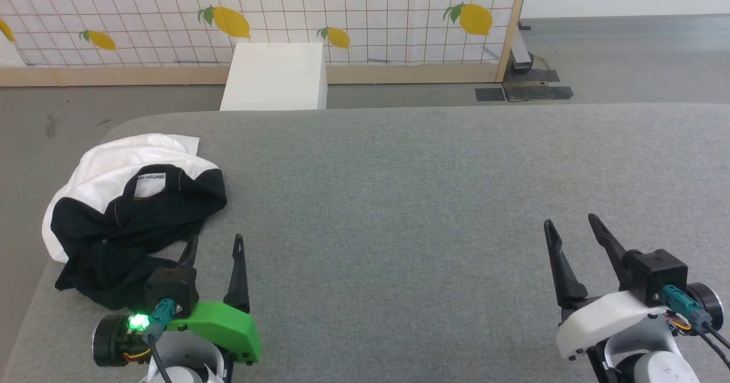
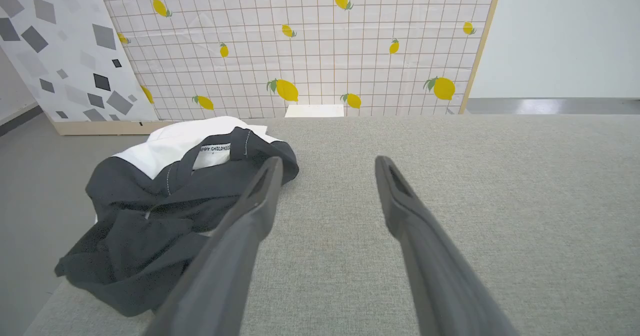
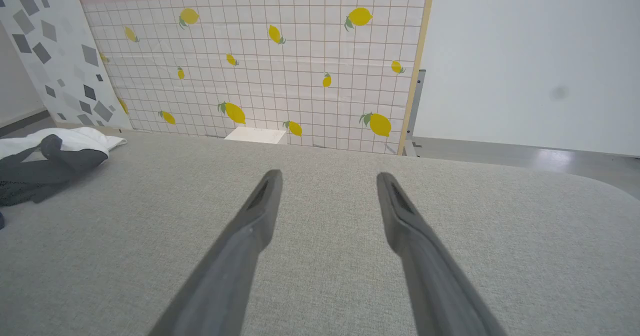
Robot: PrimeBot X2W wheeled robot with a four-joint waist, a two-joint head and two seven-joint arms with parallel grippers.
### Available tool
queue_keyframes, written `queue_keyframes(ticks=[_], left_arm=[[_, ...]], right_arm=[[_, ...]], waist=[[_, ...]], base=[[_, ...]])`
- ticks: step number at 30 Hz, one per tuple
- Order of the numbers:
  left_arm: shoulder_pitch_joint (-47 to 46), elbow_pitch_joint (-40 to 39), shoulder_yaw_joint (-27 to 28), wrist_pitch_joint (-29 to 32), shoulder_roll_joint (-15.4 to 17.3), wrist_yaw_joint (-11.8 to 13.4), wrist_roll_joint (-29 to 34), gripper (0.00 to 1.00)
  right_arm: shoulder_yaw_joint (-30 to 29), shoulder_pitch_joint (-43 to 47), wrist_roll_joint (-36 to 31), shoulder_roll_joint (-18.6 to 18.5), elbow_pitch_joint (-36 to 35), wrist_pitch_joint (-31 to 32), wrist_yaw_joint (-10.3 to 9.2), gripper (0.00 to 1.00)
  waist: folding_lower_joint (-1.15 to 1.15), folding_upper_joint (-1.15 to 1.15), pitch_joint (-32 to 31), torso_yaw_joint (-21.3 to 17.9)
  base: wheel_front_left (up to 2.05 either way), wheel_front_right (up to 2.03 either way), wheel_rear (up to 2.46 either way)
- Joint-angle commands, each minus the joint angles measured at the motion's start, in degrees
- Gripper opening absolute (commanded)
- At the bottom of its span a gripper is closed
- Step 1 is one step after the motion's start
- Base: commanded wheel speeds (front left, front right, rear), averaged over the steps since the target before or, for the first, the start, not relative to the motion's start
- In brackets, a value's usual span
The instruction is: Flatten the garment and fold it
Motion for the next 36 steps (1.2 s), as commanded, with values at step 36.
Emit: queue_keyframes(ticks=[36], left_arm=[[1.8,2.4,1.3,-4.9,-0.1,1.0,-4.7,1.00]], right_arm=[[-0.1,2.4,5.5,0.0,3.6,-5.0,-0.04,1.00]], waist=[[0.00,0.00,-0.3,12.5]], base=[[0.00,0.00,0.00]])
